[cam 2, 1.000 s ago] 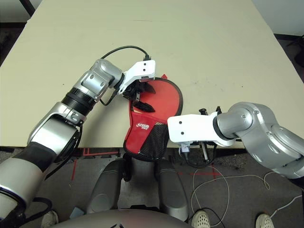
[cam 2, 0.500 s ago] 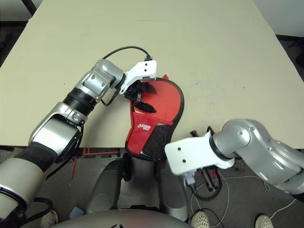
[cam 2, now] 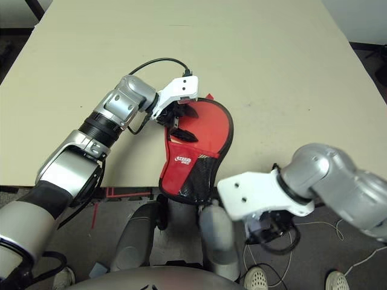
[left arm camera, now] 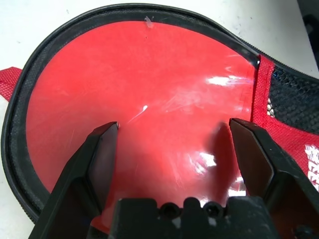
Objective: Store the ping-pong paddle in its case and zip it.
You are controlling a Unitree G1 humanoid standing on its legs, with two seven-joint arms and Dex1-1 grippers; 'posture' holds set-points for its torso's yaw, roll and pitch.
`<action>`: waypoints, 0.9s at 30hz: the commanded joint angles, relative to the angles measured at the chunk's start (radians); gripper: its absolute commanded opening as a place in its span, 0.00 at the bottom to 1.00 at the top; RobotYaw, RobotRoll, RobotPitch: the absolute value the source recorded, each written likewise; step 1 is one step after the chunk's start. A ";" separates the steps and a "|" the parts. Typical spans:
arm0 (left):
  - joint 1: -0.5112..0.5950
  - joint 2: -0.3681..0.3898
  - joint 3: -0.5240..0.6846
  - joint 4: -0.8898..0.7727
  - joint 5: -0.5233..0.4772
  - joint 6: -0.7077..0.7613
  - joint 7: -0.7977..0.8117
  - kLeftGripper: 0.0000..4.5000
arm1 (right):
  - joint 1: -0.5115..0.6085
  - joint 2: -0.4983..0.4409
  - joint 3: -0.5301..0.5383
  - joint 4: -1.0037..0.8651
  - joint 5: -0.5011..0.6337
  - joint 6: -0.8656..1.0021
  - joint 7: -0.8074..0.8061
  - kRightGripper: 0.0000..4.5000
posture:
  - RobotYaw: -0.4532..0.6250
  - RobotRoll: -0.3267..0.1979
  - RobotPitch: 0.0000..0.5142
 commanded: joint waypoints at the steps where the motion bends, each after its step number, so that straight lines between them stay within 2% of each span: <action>1: 0.068 0.012 -0.035 0.031 0.038 0.062 0.027 1.00 | -0.140 0.062 0.003 0.196 -0.016 0.067 -0.045 1.00 | 0.36 0.62 0.57; 3: 0.074 0.008 0.009 0.015 0.018 0.078 0.073 1.00 | -0.237 0.182 -0.002 0.376 -0.112 0.097 -0.240 1.00 | 0.37 0.62 0.57; 6: 0.076 -0.005 0.074 0.010 -0.005 0.088 0.145 1.00 | -0.290 0.317 -0.037 0.534 -0.205 0.092 -0.457 1.00 | 0.37 0.62 0.57; 9: 0.076 -0.020 0.147 0.017 -0.035 0.091 0.228 1.00 | -0.293 0.456 -0.140 0.630 -0.241 0.101 -0.673 1.00 | 0.38 0.62 0.56; 13: 0.071 -0.038 0.274 0.070 -0.065 0.012 0.415 1.00 | -0.221 0.643 -0.282 0.653 -0.312 -0.020 -1.000 1.00 | 0.39 0.62 0.57; 16: 0.055 -0.047 0.353 0.122 -0.087 -0.063 0.536 1.00 | -0.203 0.720 -0.338 0.666 -0.373 -0.105 -1.183 1.00 | 0.39 0.62 0.58; 20: 0.035 -0.046 0.461 0.197 -0.126 -0.142 0.688 1.00 | -0.175 0.771 -0.371 0.693 -0.423 -0.209 -1.332 1.00 | 0.39 0.62 0.59; 27: 0.070 0.027 0.594 0.225 -0.165 -0.294 0.862 1.00 | -0.132 0.775 -0.411 0.745 -0.453 -0.319 -1.428 1.00 | 0.40 0.62 0.63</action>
